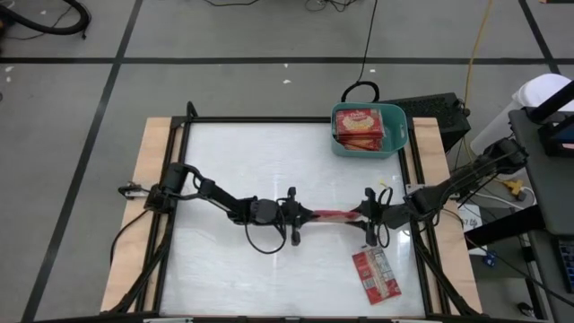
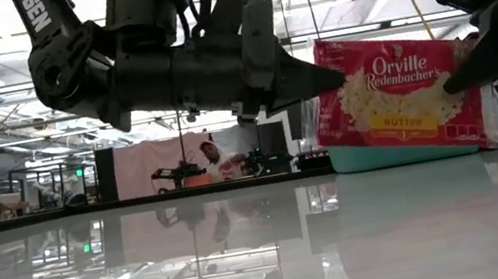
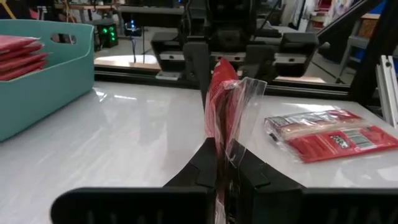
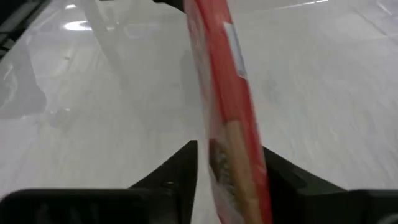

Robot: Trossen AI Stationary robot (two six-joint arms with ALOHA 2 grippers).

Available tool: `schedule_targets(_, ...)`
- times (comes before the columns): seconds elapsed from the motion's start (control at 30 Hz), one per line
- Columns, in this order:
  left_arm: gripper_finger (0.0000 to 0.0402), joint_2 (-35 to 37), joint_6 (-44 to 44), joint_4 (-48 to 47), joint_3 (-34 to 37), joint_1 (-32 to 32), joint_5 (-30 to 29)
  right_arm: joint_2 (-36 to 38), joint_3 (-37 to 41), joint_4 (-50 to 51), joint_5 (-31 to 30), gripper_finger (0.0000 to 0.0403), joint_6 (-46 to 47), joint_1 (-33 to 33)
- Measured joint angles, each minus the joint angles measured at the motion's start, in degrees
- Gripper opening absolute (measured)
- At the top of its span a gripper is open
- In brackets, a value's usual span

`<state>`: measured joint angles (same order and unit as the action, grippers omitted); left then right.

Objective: Sort popcorn bags into baskets
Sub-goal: Put the red popcorn bag into the green bin

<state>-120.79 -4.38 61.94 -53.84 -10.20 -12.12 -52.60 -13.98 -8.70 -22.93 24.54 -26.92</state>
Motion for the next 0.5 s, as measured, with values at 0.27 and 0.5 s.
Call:
schedule_targets(0.27,0.0023,0.0,1.1,0.7,0.0,0.0,0.0,0.0,-0.8,2.0,0.3,0.0031,-0.2,0.1)
schedule_targets(0.5,0.0059,0.0,1.0,-1.0,0.0,0.0,-1.0,0.6,-5.5,11.3,0.4,0.0016,0.1,1.4)
